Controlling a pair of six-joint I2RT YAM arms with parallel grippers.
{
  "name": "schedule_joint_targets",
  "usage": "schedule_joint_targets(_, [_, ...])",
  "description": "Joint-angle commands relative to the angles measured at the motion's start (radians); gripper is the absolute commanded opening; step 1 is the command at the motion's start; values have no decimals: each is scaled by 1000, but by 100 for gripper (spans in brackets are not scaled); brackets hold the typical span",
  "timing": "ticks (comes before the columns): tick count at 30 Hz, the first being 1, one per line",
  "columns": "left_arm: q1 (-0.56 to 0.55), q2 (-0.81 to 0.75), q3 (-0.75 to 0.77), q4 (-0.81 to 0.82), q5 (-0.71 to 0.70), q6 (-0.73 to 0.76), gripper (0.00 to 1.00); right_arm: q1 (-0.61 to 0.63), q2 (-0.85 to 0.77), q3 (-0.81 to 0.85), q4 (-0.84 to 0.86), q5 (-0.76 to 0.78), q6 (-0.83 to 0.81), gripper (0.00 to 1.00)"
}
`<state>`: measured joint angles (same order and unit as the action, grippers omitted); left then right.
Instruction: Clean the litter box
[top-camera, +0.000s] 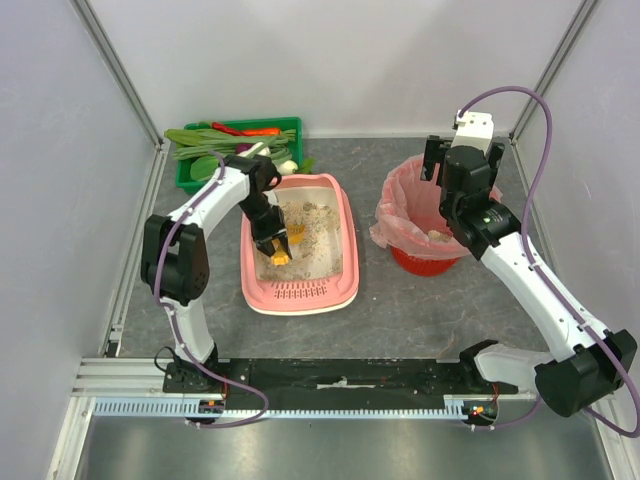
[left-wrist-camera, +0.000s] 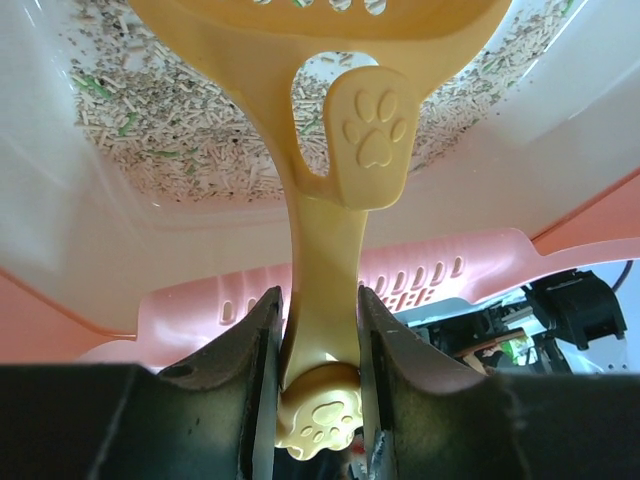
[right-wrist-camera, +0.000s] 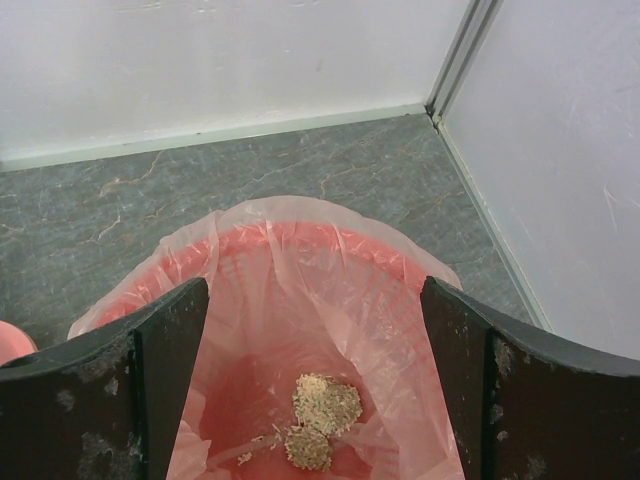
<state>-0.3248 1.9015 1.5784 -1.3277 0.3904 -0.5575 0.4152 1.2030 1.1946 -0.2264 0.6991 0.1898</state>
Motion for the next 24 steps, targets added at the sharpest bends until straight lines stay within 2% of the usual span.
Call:
schedule_joint_targets(1, [6,24,-29,-35,-74,-2,2,0,-14,51,12,22,-1,96])
schedule_joint_targets(12, [-3,-100,-121,110,-142,24,2,0,6,65,10,-10,7,96])
schedule_joint_targets(24, [-8,-127,-119,197,-193,61,2,0,-11,66,-2,-15,-3,96])
